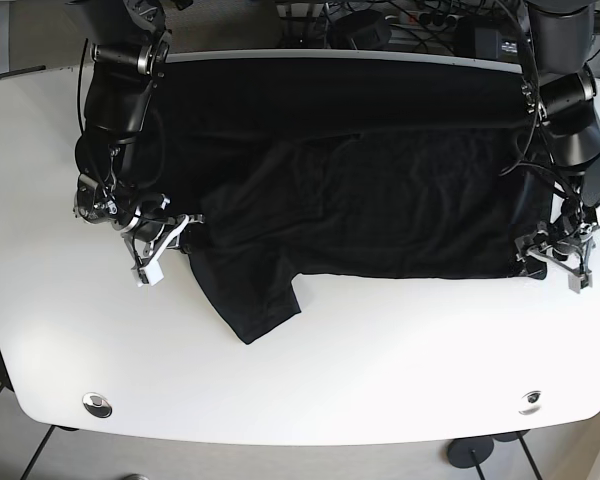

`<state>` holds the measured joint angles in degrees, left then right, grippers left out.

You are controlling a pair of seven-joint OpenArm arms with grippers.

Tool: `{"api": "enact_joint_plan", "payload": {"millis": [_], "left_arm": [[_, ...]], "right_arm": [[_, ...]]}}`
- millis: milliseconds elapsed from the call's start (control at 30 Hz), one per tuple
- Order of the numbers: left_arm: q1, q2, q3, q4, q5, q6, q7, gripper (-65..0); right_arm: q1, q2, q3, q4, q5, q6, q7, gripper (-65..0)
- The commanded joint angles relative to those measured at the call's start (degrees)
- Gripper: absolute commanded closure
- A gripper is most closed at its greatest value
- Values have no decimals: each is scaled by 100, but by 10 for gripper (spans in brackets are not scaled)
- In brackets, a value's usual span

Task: Fold the T-shirt properly
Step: 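Lift the shirt's edge with both grippers and fold it over lengthwise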

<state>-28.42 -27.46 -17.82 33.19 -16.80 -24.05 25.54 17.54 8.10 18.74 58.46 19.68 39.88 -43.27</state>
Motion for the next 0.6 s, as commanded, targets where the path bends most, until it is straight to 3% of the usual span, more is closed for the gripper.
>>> {"api": "enact_joint_plan", "payload": {"millis": [33, 100, 200, 233, 400, 533, 600], "left_arm": [[-72, 175, 11, 8, -30, -148, 193, -515], [-72, 228, 11, 26, -30, -140, 202, -394], [-54, 236, -7, 26, -21, -140, 70, -58], [-28, 236, -7, 35, -13, -140, -97, 0], [-10, 219, -156, 351, -57, -175, -220, -1], [561, 245, -859, 1749, -57, -184, 492, -1], [737, 280, -1044, 2391, -57, -439, 782, -1]], "right_arm": [[123, 39, 3, 102, 32, 12, 32, -21], [123, 30, 11, 102, 32, 12, 32, -21], [123, 30, 11, 93, 32, 12, 41, -21], [123, 30, 11, 110, 32, 12, 41, -21], [158, 30, 11, 119, 164, 12, 41, -17], [167, 135, 11, 541, 603, 12, 14, -16], [158, 223, 3, 708, 656, 12, -3, -16]]}}
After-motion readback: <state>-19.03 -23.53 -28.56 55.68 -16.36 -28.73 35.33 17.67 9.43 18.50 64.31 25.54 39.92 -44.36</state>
